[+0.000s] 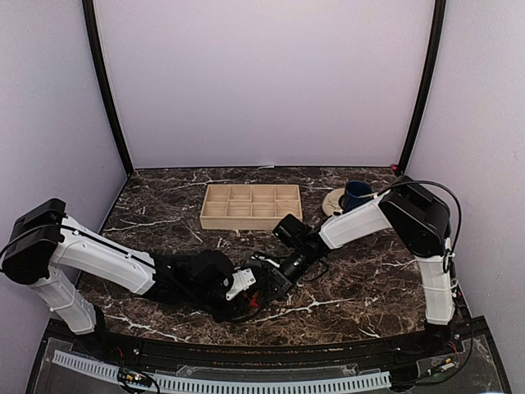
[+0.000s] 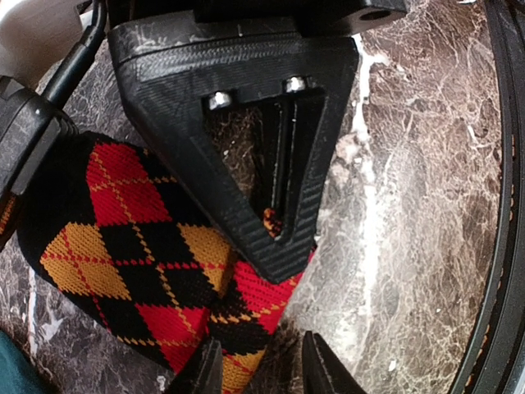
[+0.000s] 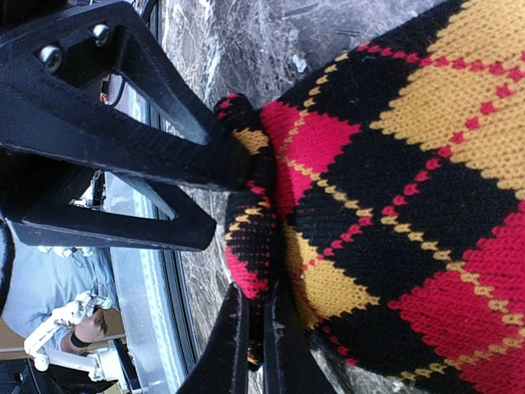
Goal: Roll the socks
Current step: Pick up the sock from the center of the board.
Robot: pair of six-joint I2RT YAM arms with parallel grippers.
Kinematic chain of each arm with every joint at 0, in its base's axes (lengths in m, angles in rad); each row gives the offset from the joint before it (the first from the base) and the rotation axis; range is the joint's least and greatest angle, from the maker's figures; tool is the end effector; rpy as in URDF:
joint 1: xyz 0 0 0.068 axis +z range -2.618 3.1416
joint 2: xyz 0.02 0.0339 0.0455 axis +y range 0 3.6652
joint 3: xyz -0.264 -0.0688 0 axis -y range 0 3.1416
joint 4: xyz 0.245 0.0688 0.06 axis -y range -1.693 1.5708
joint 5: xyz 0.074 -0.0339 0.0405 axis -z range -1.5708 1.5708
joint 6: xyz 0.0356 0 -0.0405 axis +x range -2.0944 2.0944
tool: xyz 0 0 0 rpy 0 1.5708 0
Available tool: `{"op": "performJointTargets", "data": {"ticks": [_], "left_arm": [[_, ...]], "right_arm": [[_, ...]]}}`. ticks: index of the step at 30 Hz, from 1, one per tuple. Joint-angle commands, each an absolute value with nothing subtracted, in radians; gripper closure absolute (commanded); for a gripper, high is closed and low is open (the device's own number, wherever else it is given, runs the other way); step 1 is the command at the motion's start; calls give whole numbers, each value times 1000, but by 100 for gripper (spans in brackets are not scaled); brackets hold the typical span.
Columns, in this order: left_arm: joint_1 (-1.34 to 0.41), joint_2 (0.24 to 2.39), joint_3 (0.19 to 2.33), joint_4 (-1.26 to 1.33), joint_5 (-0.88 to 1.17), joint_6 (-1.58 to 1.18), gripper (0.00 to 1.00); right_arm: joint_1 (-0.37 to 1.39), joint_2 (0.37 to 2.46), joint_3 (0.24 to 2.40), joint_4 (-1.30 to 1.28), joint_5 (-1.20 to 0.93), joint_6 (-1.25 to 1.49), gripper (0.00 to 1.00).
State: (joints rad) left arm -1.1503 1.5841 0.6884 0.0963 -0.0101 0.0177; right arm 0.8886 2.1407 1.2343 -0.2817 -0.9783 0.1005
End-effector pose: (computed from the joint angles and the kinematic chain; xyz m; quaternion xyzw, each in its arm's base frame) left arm 0.1227 -0.2736 0.1451 0.5093 0.7740 -0.1979 0.3200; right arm 0.2266 0.3258 0.0928 0.4152 -0.7659 -0.4857 0.0712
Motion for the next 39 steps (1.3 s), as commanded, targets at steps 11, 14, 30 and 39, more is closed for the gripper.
{"op": "performJointTargets", "data": {"ticks": [11,14,30,39], "left_arm": [[-1155,1658,749,49,-56,69,63],[-1155,1666,755,47,-67,71,63],[-1155,1775,845,-64,-6,65,97],[-1154,1819,926,-171,87,67,100]], "right_arm": [[879,2203,1213,-412,-919,71,100],[878,2208,1216,-427,-922,60,100],[852,2196,1181,-412,-924,65,99],[836,2156,1111,-330,-912,122,83]]}}
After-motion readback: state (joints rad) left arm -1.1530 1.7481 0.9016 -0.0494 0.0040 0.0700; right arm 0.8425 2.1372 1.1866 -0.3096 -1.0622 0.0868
